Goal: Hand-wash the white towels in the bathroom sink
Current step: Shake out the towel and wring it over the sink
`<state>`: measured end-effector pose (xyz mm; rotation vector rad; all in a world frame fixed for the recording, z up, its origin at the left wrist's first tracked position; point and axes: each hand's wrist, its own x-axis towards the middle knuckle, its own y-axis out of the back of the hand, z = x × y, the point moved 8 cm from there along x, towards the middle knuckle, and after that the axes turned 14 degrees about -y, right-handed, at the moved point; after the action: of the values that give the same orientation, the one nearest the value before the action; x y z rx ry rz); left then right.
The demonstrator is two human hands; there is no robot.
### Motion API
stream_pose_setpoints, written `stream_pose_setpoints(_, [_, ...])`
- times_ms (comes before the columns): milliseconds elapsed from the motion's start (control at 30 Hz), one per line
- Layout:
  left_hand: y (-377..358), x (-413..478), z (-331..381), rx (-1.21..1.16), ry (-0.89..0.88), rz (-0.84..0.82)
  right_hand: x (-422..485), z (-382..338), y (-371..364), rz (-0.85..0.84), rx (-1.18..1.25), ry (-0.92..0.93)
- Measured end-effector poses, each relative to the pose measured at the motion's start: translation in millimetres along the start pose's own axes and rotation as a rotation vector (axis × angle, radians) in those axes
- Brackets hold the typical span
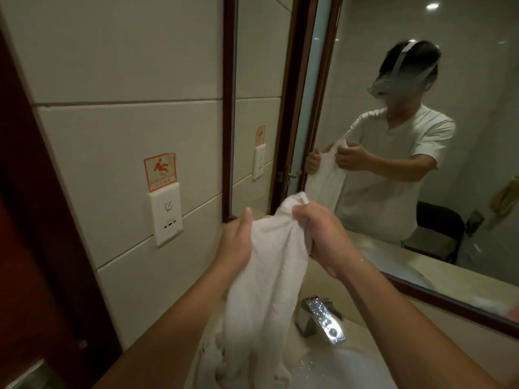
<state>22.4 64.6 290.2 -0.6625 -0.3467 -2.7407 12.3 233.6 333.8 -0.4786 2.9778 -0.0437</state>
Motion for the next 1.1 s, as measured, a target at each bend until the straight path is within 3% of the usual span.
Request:
stream_pose_setpoints(100, [-8, 20, 37, 0.084, -0.234, -0.125, -2, 19, -4, -0.014, -0.123, -0.034])
stream_pose_setpoints(167, [-11, 30, 52, 0.124, -0.275, -0.168, -5, 29, -12, -0.044, -0.167, -0.061])
stream_pose_setpoints(367, [5, 31, 46, -0.049, -0.180, -0.146, -9, -2, -17, -0.019, -0.168, 0.056])
stream_pose_setpoints(500, [-17, -6, 6, -0.122, -0.037, -0.322, -13, -24, -22, -0.063, -0.051, 0.108])
stream_pose_setpoints(633, [-22, -18, -3, -0.155, -0.122, -0.206, -13, -33, -18, -0.046, -0.024, 0.088])
stream_pose_setpoints(800, [1, -5, 23, -0.034, -0.252, -0.036, -15, -29, 8, 0.009, -0.027, 0.019])
stream_pose_setpoints(1000, [19, 28, 67, 0.054, -0.418, -0.059, -23, -26, 40, 0.029, -0.046, 0.008])
stream_pose_setpoints(1100, [-4, 37, 97, 0.040, -0.401, -0.132, -21, -22, 18, 0.002, -0.124, 0.024])
